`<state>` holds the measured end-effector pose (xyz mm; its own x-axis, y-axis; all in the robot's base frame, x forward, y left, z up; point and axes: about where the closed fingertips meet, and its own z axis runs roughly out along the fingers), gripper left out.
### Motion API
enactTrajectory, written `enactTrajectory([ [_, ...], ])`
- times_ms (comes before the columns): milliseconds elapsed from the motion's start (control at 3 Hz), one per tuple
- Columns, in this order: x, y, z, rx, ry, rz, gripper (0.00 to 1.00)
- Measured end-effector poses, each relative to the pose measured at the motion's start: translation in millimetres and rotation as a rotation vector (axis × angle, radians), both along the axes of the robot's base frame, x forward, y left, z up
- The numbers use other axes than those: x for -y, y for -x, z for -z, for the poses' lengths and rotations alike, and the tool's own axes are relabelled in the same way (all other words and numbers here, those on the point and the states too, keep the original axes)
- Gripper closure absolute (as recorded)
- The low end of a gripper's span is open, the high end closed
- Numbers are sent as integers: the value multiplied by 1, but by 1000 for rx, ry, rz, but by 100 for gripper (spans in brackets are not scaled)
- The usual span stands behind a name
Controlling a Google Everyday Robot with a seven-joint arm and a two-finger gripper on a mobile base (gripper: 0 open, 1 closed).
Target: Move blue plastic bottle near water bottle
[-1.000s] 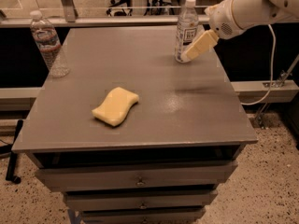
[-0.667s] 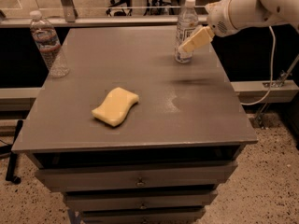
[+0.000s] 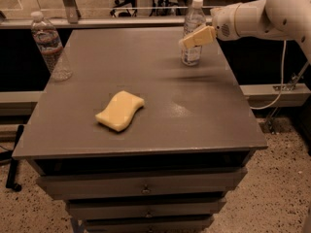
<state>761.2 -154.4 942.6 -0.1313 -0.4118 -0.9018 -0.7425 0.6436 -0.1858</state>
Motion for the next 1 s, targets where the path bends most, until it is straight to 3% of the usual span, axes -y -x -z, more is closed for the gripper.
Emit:
enactTrajectory([
  [333, -1, -5, 7, -25, -127, 7, 15],
  [1000, 3, 0, -9, 11, -272, 5, 61],
])
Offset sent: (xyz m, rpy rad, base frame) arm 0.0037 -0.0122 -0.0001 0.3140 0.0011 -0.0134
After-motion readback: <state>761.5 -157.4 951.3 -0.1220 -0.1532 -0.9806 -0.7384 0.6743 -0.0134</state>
